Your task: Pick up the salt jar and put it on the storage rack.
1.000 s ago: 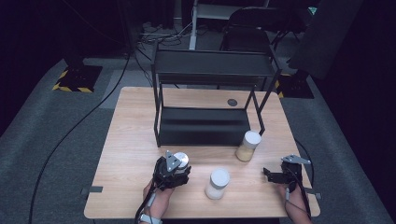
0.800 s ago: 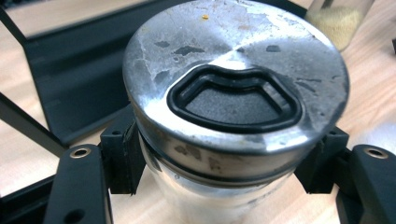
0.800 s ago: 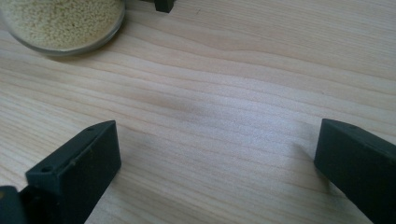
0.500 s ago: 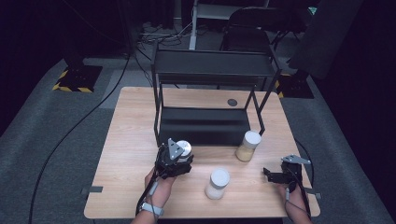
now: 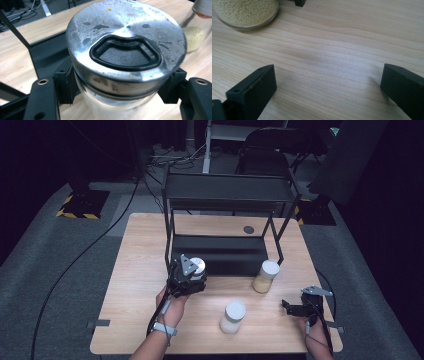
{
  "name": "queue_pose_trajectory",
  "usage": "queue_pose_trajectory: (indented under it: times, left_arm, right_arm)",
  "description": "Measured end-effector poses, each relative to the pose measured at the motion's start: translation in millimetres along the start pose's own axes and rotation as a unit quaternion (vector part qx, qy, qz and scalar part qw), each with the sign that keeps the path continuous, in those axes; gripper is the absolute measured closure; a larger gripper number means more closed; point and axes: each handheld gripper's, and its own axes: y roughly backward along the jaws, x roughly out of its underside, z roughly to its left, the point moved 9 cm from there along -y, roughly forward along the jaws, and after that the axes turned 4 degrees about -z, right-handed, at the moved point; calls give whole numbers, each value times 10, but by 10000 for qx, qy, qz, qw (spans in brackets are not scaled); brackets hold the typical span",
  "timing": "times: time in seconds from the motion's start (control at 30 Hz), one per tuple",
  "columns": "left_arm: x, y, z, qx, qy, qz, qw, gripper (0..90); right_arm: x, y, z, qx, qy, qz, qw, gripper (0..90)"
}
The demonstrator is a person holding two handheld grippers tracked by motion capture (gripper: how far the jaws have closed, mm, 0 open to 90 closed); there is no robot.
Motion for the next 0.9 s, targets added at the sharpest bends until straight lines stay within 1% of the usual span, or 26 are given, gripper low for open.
queue_pose_trajectory:
  times: [0.2, 0.23, 0.27, 0.33, 0.4, 0.43, 0.47, 0.5, 0.53, 0.57, 0.6, 0.63, 0.67, 0.7, 0.73, 0.83, 0.87, 0.9]
  left_arm:
    - [-88, -81, 66, -27, 20, 32, 10000, 308]
    - [-100, -98, 80, -25, 28, 11, 10000, 308]
    - [-114, -125, 112, -9, 37, -73, 10000, 308]
    - [-123, -143, 131, 5, 24, -94, 10000, 308]
    - [-147, -214, 170, -14, 15, -101, 9999, 307]
    - [-147, -214, 170, -14, 15, -101, 9999, 307]
    - [-151, -243, 183, -9, 38, -103, 9999, 307]
    - [-161, -306, 207, -30, 84, -47, 9999, 307]
    - [-161, -306, 207, -30, 84, -47, 9999, 307]
    - [-149, -373, 237, -28, 129, -50, 9999, 307]
    - [-149, -373, 237, -28, 129, -50, 9999, 307]
    - [-136, -440, 259, -39, 149, -26, 9999, 307]
    - [-136, -440, 259, -39, 149, -26, 9999, 307]
    - [-121, -499, 276, -64, 142, -18, 9999, 307]
    - [-121, -499, 276, -64, 142, -18, 9999, 307]
    - [-103, -577, 309, -78, 168, 7, 9998, 307]
    - [-92, -605, 314, -104, 186, -12, 9998, 307]
    - [-74, -654, 336, -138, 247, -16, 9996, 307]
  right_arm:
    - [0, 0, 1, 3, -3, 0, 10000, 2]
    - [0, 0, 1, 3, -3, 0, 10000, 2]
    - [0, 0, 1, 4, -3, -1, 10000, 2]
    - [0, 0, 1, 4, -4, -1, 10000, 2]
    - [0, 0, 1, 3, -3, 0, 10000, 2]
    - [0, 0, 1, 3, -3, 0, 10000, 2]
    - [0, 0, 1, 3, -3, -1, 10000, 2]
    - [0, 0, 1, 4, -4, 0, 10000, 2]
    - [0, 0, 1, 3, -3, -1, 10000, 2]
    - [0, 0, 1, 4, -3, 0, 10000, 2]
    - [0, 0, 1, 4, -3, 0, 10000, 2]
    - [0, 0, 1, 3, -3, 0, 10000, 2]
    - [0, 0, 1, 4, -2, -1, 10000, 2]
    - [0, 0, 1, 3, -3, 0, 10000, 2]
    - [0, 0, 2, 4, -4, -1, 10000, 2]
    - [0, 0, 1, 4, -2, 0, 10000, 2]
    - [0, 1, 2, 4, -3, 0, 10000, 2]
    - [0, 1, 2, 5, -4, 0, 10000, 2]
